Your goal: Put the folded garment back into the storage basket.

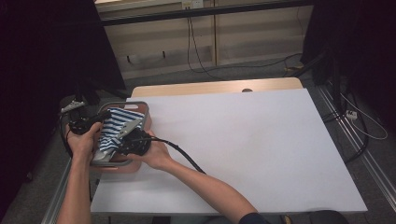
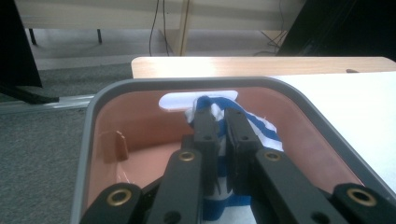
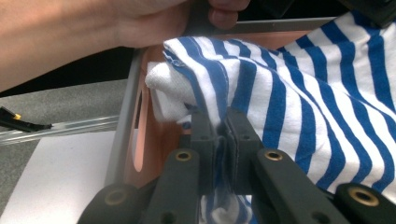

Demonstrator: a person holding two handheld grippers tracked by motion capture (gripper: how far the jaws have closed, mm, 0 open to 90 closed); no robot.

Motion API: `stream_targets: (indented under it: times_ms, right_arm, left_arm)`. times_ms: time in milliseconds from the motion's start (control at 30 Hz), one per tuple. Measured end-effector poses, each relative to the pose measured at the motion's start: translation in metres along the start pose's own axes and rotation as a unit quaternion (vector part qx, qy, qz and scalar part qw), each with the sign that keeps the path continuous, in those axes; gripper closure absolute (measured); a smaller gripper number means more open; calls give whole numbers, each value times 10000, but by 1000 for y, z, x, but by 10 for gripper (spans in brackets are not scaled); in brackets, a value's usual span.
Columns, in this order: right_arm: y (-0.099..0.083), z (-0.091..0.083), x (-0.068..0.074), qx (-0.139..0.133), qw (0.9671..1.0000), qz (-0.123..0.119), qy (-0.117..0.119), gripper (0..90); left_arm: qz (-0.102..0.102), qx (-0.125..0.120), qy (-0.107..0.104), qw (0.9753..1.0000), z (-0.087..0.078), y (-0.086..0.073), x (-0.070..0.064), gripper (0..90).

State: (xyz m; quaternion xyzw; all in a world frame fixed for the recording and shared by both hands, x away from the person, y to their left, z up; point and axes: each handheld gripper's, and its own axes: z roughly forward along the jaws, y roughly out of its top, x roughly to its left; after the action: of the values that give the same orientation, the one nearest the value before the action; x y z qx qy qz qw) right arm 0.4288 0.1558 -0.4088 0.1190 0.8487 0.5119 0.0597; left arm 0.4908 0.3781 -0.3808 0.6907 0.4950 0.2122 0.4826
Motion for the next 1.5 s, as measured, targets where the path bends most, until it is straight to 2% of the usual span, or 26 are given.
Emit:
stream_targets:
  times_ms: [133,200,233,367,433,467,533,600,633,733,800,933,1033,1067,1133,1267,1367,1500]
  right_arm:
    - [0,0,-1,2,10000,-8,16,806]
    - [0,-1,-1,-29,10000,39,0,714]
    - [0,-2,-2,-58,10000,80,3,654]
    - [2,-4,-2,-73,9999,97,6,539]
    - [2,-6,-2,-58,9999,113,-14,510]
    - [1,-9,-4,-69,9999,134,-34,489]
    - [1,-11,-4,-88,9998,158,-54,484]
    - [1,-19,-6,-213,9995,199,-77,457]
    - [1,-19,-6,-213,9995,199,-77,457]
    - [-1,-26,-8,-272,9993,210,-115,429]
    - [-2,-33,-9,-351,9989,266,-140,387]
    - [-3,-41,-9,-365,9989,262,-116,332]
    - [-4,-44,-8,-385,9987,287,-161,305]
    - [-6,-47,-8,-432,9982,366,-192,266]
    - [-7,-49,-8,-439,9981,384,-183,263]
    - [-9,-55,-9,-387,9982,406,-213,239]
    - [-10,-60,-10,-466,9976,474,-197,216]
    - [-14,-65,-10,-417,9978,488,-171,194]
  left_arm:
    - [-55,-46,74,9999,1,1,1,822]
    - [-185,-47,193,9996,0,0,3,665]
    - [-186,-55,234,9995,-1,0,3,611]
    - [-193,-5,332,9993,-1,-3,3,494]
    - [-177,25,314,9993,-1,-5,3,461]
    - [-153,35,327,9993,-1,-5,2,410]
    - [-112,18,299,9995,-1,-5,0,385]
    - [-66,14,335,9994,-2,-5,-1,291]
    - [-85,26,344,9994,-3,-5,-2,291]
    - [-65,33,354,9993,-5,-5,-6,204]
    - [26,96,357,9993,-7,-5,-9,141]
    - [165,93,322,9993,-10,-5,-17,79]
    - [172,49,311,9994,-13,-4,-22,58]
    - [238,42,261,9994,-13,-4,-24,42]
    - [303,65,107,9995,-13,-5,-28,40]
    - [414,127,78,9990,-14,-4,-36,40]
    - [476,236,162,9985,-17,-4,-40,40]
    - [392,208,149,9989,-24,-5,-42,40]
